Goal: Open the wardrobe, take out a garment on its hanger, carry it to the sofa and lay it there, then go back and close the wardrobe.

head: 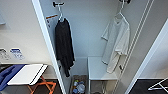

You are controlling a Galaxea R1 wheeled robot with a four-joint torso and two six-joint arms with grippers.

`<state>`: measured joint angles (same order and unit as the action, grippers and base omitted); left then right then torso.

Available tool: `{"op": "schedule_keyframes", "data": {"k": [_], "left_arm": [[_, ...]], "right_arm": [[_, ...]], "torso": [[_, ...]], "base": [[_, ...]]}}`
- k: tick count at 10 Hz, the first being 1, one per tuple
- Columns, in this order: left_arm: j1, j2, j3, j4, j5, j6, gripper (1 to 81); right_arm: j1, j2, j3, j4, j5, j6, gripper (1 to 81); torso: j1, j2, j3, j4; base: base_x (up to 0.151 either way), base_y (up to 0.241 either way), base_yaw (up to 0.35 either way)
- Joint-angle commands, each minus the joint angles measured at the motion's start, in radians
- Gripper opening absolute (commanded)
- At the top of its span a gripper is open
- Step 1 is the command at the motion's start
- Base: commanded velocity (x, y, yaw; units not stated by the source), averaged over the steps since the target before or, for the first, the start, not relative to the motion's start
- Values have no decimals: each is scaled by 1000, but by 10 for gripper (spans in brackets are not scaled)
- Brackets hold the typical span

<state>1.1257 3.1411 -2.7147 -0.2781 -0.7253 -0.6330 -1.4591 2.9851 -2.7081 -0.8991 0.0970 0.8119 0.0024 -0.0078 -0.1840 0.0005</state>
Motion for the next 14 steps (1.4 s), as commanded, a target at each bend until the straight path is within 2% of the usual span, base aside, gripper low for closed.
{"op": "schedule_keyframes", "data": {"k": [1, 3, 7, 12, 13, 14], "left_arm": [[-80, -19, -2, -9, 0, -96, 811], [-54, -28, -4, -62, -3, -90, 811], [13, -80, -36, -70, 0, -54, 811], [72, -105, -126, -125, 6, -47, 811], [79, -116, -126, -97, 18, 21, 811], [85, -116, -120, -75, 52, 179, 811]], "right_arm": [[39, -6, -2, -11, -45, -5, 811], [39, -6, 1, -11, -45, -5, 811], [45, 2, 4, -12, -45, -8, 811], [47, 5, 4, -11, -43, -10, 811], [47, 5, 2, -11, -43, -10, 811], [48, 5, -2, -9, -43, -10, 811]], "torso": [[0, 0, 0, 0], [0, 0, 0, 0], [0, 0, 0, 0], [0, 0, 0, 0], [0, 0, 0, 0], [0, 0, 0, 0]], "base": [[0, 0, 0], [0, 0, 0], [0, 0, 0], [0, 0, 0], [0, 0, 0], [0, 0, 0]]}}
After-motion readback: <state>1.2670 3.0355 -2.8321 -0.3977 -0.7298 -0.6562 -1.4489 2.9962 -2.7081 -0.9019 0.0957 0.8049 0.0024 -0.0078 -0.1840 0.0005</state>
